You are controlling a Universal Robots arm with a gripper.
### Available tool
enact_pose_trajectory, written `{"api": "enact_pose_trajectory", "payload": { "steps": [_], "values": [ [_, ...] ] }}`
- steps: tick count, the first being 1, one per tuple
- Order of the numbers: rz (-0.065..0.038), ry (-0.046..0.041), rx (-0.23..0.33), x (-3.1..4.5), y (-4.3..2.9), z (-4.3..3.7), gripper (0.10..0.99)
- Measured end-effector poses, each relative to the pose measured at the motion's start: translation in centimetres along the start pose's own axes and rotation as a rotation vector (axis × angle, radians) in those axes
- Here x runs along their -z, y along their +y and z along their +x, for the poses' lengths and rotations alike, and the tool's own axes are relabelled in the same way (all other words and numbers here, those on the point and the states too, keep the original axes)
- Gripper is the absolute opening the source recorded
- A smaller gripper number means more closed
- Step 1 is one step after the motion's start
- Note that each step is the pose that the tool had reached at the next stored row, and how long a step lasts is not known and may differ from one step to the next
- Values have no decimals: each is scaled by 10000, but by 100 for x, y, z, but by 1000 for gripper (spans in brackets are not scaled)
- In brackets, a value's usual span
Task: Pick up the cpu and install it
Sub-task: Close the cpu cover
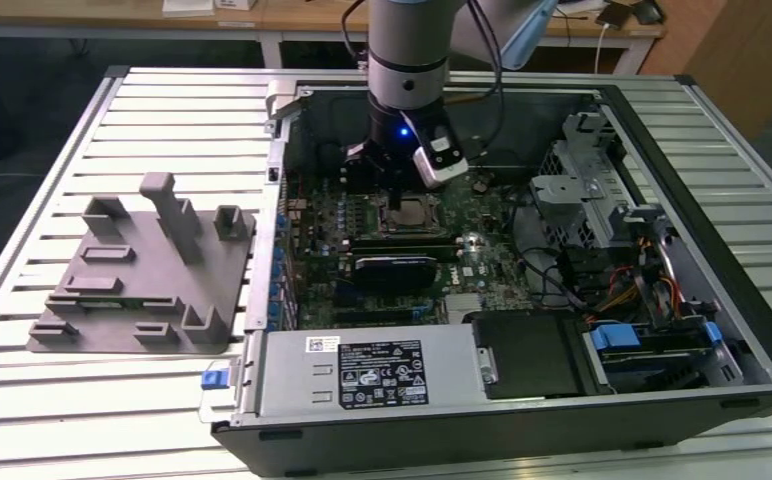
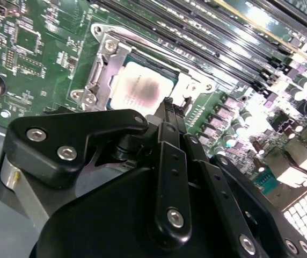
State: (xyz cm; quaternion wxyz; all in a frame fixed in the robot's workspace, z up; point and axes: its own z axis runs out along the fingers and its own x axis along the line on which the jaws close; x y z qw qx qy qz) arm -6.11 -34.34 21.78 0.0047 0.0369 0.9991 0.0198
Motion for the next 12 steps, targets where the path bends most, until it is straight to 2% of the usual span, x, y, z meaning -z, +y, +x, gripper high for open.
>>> {"api": "enact_pose_trajectory", "payload": {
  "steps": [6, 12],
  "values": [
    [-1, 0, 0, -1, 6, -73, 106],
    [-1, 3, 0, -2, 14, -183, 106]
  ]
}}
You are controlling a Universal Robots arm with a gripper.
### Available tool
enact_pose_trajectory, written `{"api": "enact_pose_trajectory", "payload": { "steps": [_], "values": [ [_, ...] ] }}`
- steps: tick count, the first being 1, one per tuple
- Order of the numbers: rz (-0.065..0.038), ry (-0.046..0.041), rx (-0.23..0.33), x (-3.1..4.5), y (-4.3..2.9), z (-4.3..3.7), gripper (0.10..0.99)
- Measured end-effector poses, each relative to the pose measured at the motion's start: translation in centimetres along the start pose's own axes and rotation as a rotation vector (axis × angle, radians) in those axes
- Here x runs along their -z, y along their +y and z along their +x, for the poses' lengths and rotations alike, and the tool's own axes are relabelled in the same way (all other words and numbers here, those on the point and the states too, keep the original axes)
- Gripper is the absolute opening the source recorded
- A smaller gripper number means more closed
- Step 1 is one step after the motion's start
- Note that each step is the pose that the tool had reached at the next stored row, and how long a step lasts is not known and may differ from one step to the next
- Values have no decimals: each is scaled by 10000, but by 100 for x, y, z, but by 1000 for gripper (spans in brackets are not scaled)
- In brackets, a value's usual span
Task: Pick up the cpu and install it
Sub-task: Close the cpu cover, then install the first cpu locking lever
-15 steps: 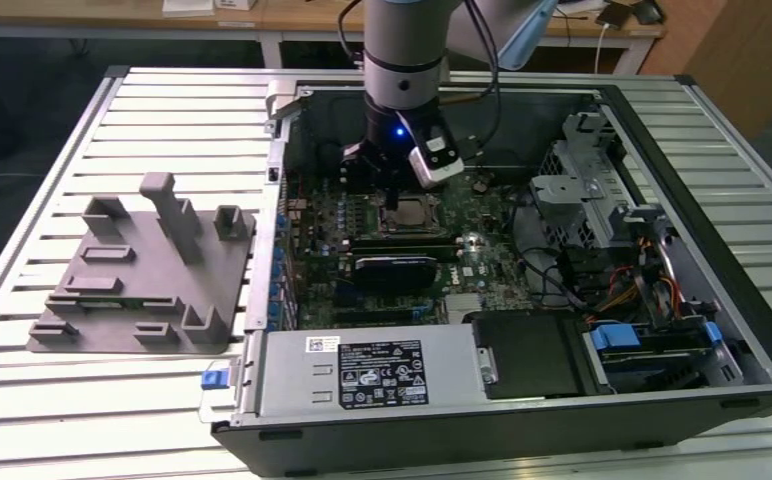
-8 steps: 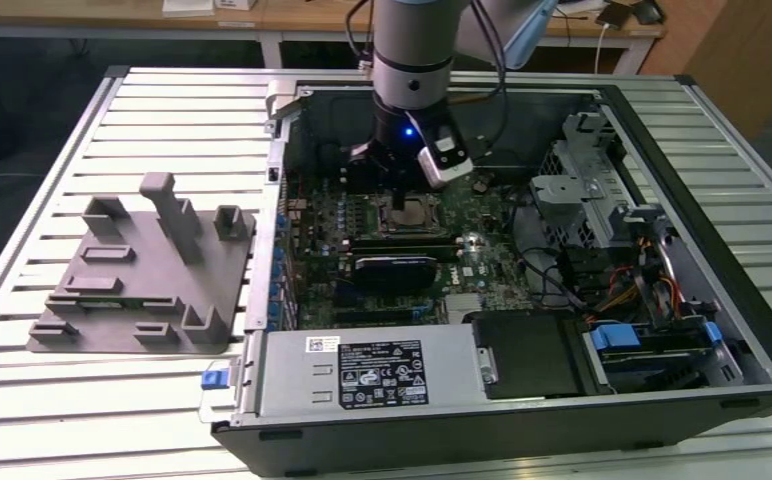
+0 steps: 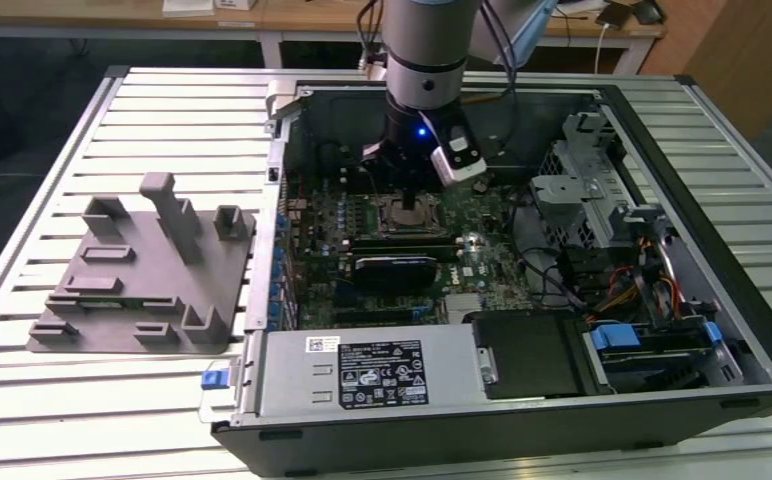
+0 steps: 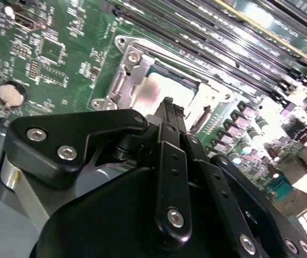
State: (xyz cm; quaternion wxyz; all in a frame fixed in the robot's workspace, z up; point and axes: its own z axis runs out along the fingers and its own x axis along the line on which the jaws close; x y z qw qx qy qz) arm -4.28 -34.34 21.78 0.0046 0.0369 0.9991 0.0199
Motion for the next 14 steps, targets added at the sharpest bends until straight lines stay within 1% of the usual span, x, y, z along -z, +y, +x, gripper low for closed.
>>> {"api": "enact_pose_trajectory", "payload": {
  "steps": [3, 5, 8, 14],
  "values": [
    [3, 1, 0, -1, 3, -39, 106],
    [32, 2, 0, -1, 4, -53, 106],
    [96, -1, 0, -1, 5, -63, 106],
    [107, -1, 1, -1, 5, -65, 106]
  ]
}}
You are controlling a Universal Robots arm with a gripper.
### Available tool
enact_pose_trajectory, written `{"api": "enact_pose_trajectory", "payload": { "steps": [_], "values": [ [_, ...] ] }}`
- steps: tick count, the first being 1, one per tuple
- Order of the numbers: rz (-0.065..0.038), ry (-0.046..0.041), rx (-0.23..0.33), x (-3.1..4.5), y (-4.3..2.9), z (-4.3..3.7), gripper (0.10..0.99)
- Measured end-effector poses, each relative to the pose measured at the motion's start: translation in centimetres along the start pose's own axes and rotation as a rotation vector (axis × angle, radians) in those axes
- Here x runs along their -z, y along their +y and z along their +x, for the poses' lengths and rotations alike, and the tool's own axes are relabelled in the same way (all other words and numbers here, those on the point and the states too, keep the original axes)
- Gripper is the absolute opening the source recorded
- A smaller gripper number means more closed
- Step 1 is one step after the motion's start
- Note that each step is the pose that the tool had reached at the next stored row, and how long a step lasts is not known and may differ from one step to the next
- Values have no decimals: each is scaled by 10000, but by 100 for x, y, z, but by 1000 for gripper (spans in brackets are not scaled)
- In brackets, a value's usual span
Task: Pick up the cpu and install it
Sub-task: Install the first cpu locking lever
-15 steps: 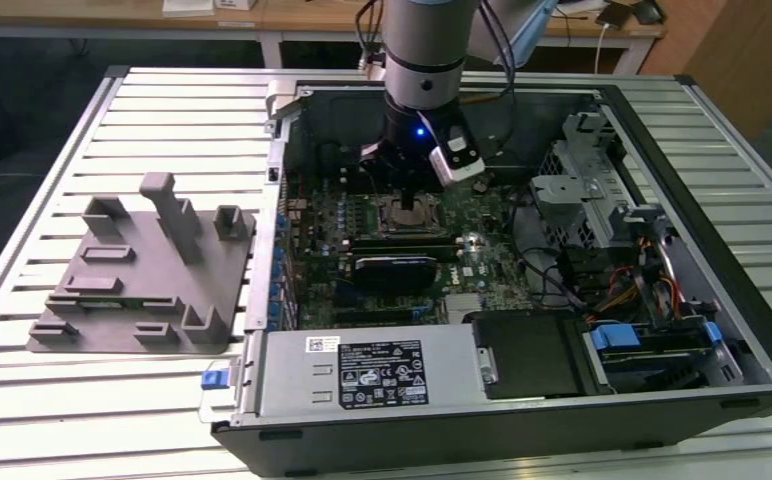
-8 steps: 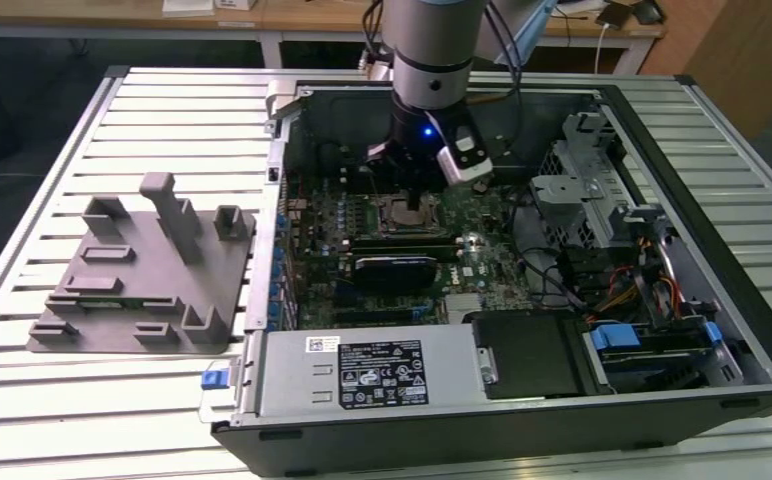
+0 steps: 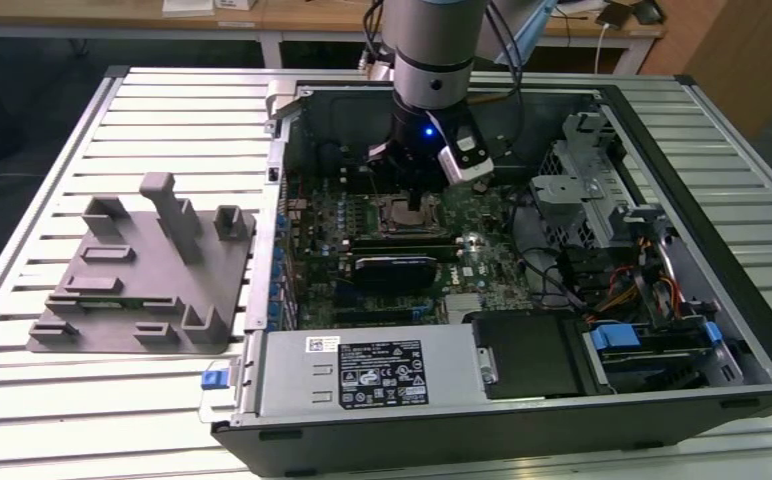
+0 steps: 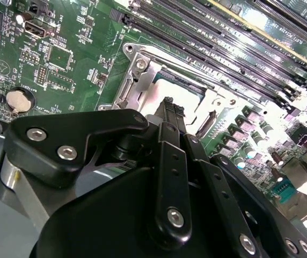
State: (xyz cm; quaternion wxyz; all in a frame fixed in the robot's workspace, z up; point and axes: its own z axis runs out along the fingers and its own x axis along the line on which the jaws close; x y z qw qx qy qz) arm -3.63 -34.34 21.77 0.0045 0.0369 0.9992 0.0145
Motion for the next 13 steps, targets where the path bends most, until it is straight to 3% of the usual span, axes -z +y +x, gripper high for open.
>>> {"api": "enact_pose_trajectory", "payload": {
  "steps": [13],
  "values": [
    [0, -16, 0, 102, 3, -1, 106]
  ]
}}
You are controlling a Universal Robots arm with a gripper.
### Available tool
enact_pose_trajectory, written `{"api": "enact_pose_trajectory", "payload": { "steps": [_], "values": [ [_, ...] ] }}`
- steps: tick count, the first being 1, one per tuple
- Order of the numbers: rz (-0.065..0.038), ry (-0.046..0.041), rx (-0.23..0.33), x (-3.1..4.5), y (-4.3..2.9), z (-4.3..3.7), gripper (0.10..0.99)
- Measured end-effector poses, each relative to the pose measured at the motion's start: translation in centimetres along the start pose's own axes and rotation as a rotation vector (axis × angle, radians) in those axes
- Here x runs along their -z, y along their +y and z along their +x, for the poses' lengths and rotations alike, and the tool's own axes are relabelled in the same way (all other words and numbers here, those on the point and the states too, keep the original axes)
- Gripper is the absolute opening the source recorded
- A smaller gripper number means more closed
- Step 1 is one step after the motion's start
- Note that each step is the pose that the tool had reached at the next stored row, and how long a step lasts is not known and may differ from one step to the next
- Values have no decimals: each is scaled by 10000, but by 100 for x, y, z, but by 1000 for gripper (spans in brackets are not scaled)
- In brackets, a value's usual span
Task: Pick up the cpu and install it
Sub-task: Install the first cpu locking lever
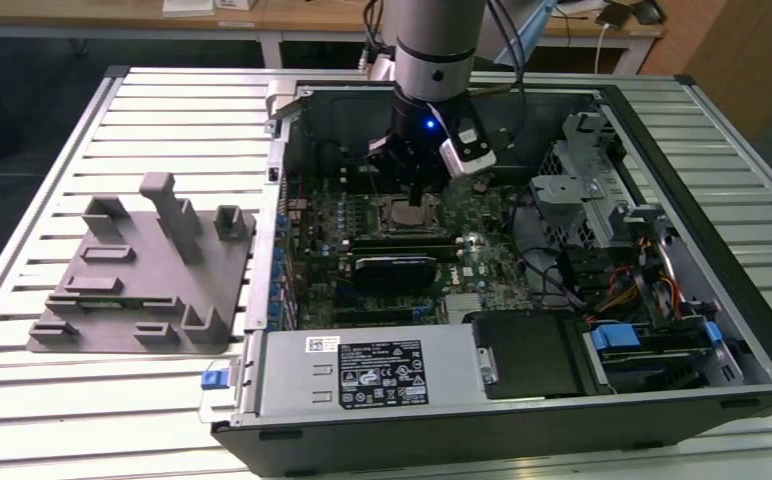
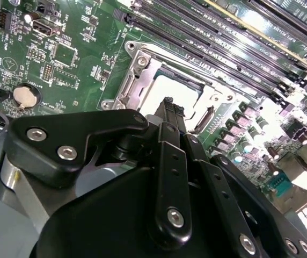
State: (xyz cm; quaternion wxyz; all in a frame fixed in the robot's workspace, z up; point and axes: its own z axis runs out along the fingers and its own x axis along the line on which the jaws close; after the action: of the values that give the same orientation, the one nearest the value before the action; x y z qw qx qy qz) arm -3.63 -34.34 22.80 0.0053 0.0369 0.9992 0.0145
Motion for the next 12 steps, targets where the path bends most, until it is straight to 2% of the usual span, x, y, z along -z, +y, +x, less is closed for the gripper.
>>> {"api": "enact_pose_trajectory", "payload": {
  "steps": [12],
  "values": [
    [-2, -19, 1, 123, 4, -1, 106]
  ]
}}
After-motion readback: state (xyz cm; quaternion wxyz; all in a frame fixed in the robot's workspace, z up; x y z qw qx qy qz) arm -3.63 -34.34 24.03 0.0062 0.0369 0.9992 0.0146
